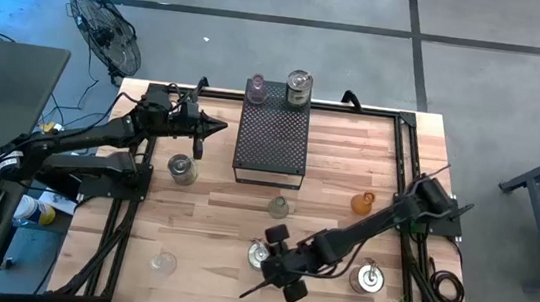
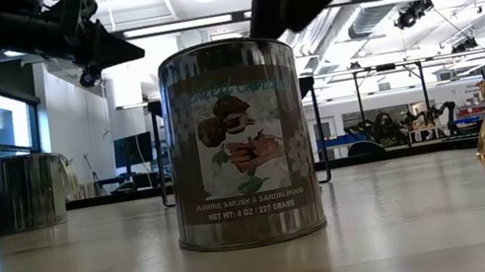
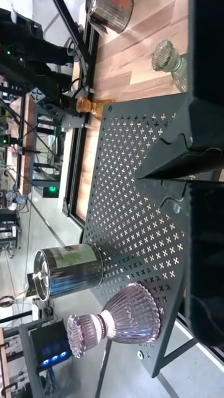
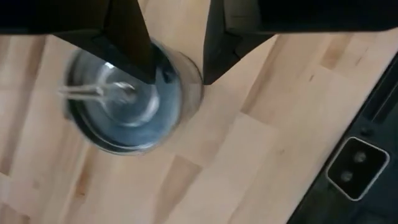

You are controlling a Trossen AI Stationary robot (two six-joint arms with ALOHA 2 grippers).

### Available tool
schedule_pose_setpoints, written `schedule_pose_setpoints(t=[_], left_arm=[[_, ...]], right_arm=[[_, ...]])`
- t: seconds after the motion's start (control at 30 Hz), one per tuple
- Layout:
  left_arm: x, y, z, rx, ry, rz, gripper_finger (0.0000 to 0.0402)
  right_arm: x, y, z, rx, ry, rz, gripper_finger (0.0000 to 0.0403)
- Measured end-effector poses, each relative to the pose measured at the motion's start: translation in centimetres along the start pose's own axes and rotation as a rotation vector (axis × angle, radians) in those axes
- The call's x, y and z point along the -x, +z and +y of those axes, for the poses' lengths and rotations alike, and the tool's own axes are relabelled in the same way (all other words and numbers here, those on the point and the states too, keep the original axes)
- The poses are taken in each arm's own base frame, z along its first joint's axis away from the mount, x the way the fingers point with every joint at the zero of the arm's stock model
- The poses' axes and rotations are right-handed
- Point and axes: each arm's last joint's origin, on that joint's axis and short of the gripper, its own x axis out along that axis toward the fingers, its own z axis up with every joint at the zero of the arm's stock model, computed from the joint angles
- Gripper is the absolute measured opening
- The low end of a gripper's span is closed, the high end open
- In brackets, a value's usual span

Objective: Pick & Place candle stick holders
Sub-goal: Put the brown scented candle on the shelf

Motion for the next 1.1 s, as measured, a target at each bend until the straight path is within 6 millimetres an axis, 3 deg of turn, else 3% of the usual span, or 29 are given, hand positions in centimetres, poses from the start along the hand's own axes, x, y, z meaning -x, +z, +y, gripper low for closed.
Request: schedule_pose_setpoints(t=[0.47, 0.57, 0.77, 1.1], left_arm=[[0.0, -0.1, 0.0, 0.045, 0.003, 0.007, 0.0001], [0.0, -0.1, 0.0, 0.045, 0.004, 0.007, 0.0001], [0.0, -0.1, 0.0, 0.047, 0.003, 0.015, 0.0001], [0.0, -0.4, 0.0, 0.052, 0.003, 0.036, 0.0001]], right_arm=[[-1.3, -0.3, -0.4, 0.047, -0.017, 0.042, 0.0012], [-1.0, -0.5, -0.7, 0.037, -0.028, 0.066, 0.0006], [0.7, -0.7, -1.5, 0.003, -0.031, 0.083, 0.0003], [6.3, -0.1, -3.6, -0.061, -0.044, -0.001, 0.0002]])
